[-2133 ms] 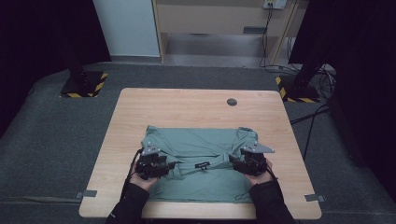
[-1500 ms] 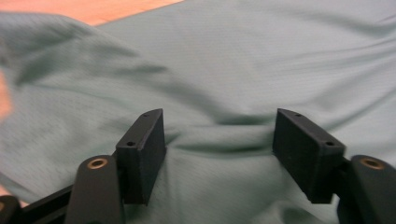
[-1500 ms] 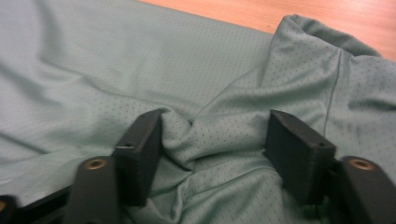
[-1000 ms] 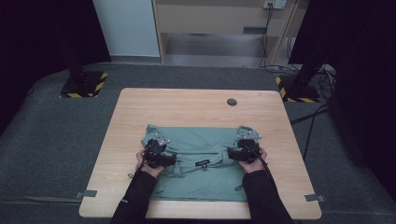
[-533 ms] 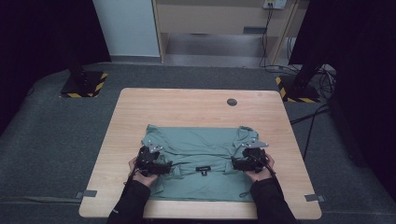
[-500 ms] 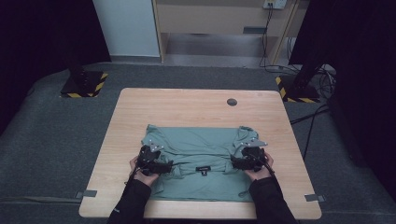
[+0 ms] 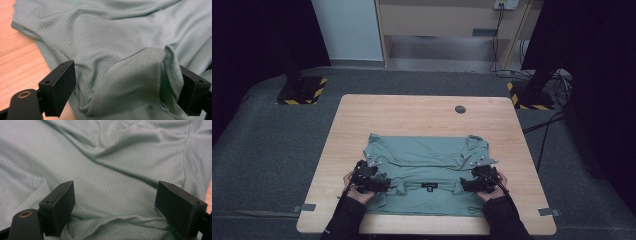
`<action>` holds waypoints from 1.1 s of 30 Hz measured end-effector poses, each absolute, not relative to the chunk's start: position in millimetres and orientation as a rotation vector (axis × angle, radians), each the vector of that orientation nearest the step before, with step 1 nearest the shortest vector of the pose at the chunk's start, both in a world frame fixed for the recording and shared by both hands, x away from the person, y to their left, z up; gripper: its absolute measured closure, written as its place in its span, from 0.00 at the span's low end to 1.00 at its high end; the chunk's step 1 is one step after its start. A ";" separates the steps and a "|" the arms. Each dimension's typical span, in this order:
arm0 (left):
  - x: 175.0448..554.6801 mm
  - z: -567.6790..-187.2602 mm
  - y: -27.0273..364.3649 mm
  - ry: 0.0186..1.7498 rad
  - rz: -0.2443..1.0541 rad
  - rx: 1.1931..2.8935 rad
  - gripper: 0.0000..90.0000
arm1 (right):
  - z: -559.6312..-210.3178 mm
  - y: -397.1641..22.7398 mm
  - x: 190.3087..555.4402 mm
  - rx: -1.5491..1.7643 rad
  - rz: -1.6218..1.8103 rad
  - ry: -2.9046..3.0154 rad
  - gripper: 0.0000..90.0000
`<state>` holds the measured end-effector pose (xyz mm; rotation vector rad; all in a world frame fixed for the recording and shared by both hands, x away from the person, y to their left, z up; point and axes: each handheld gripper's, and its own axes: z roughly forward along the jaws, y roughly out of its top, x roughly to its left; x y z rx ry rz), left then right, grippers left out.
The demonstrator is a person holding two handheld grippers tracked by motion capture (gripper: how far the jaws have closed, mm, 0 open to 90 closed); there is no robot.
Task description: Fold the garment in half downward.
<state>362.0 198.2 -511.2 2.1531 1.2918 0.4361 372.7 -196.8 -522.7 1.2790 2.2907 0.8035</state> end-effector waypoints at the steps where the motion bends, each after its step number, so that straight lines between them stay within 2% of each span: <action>1: 362.1 -508.3 199.0 1.292 0.433 2.124 0.15 | -520.7 -197.7 371.0 1.276 0.813 2.287 0.18; 6: 376.7 -500.0 186.2 1.310 0.489 2.092 0.16 | -512.3 -192.1 382.0 1.316 0.893 2.237 0.18; 9: 386.9 -507.3 177.8 1.335 0.519 2.141 0.15 | -519.8 -181.8 391.6 1.338 0.886 2.236 0.18; 14: 379.0 -519.3 182.2 1.336 0.516 2.191 0.14 | -529.1 -179.5 386.2 1.312 0.825 2.282 0.17; 21: 346.2 -518.0 205.6 1.282 0.368 2.188 0.14 | -525.7 -199.8 363.8 1.310 0.834 2.406 0.15; 26: 345.5 -502.7 211.0 1.285 0.325 2.133 0.14 | -518.6 -199.1 357.3 1.309 0.882 2.418 0.15; 33: 366.7 -508.2 176.5 1.309 0.436 2.106 0.14 | -513.8 -177.9 378.3 1.328 0.918 2.282 0.15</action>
